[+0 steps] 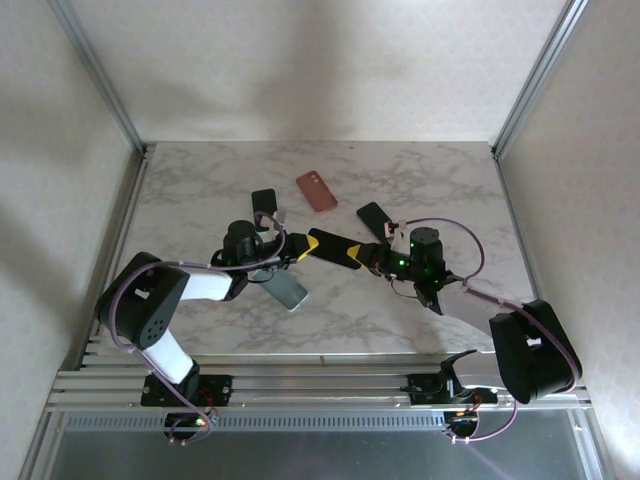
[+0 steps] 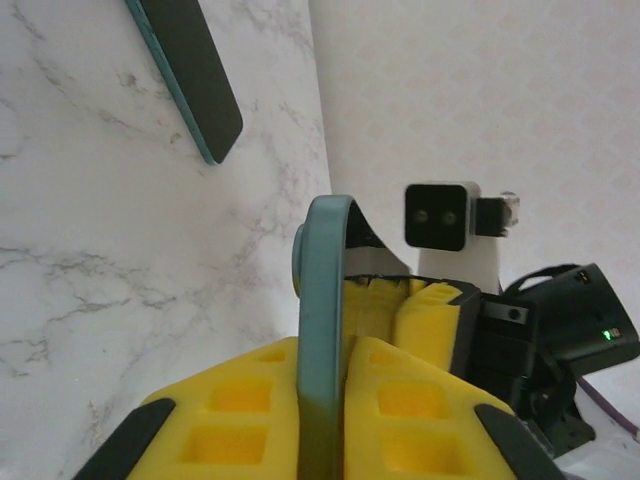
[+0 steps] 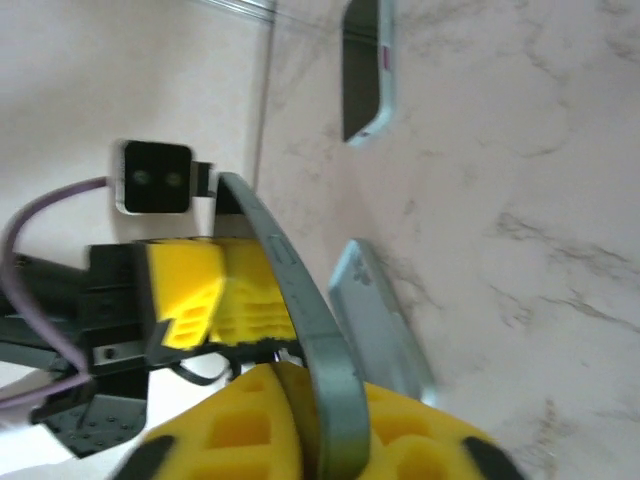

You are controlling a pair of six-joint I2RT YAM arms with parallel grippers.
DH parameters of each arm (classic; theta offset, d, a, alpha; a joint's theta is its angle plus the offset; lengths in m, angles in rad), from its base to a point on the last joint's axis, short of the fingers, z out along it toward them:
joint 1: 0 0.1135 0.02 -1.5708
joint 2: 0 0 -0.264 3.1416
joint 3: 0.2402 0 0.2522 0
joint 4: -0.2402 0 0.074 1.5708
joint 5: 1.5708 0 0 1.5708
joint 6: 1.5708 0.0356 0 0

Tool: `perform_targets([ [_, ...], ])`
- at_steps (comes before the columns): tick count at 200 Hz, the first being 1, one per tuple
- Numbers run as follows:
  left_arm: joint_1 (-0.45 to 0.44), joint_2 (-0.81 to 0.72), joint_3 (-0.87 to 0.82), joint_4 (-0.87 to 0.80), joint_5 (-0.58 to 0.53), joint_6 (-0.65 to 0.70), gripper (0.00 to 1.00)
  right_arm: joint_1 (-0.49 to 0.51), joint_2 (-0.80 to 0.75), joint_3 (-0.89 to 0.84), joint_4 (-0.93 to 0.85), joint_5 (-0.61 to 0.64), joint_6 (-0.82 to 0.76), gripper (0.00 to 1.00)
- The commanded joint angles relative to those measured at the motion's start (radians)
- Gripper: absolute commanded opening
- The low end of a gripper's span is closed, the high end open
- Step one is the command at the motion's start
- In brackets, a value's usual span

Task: Put the phone into the phone case

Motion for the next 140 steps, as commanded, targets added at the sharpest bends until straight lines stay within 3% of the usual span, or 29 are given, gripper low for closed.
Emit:
perform_targets([
  [1,-0.029,-0.013,0.054,-0.033,-0.008,0.053,0.20,0.022,-0.028,0.028,-0.034,0.027,-0.056,0.00],
  [51,-0.027,-0.020,0.106,-0.077,-0.039,0.081,0.44,0.022,-0.113,0.038,-0.124,0.051,-0.079,0.00],
  [97,0.012,-0.061,0.101,-0.109,-0.086,0.101,0.48,0.022,-0.192,0.045,-0.221,0.077,-0.105,0.00],
  [140,0.162,-0.206,0.012,-0.274,-0.187,0.169,0.48,0.022,-0.252,0.046,-0.324,0.076,-0.133,0.00],
])
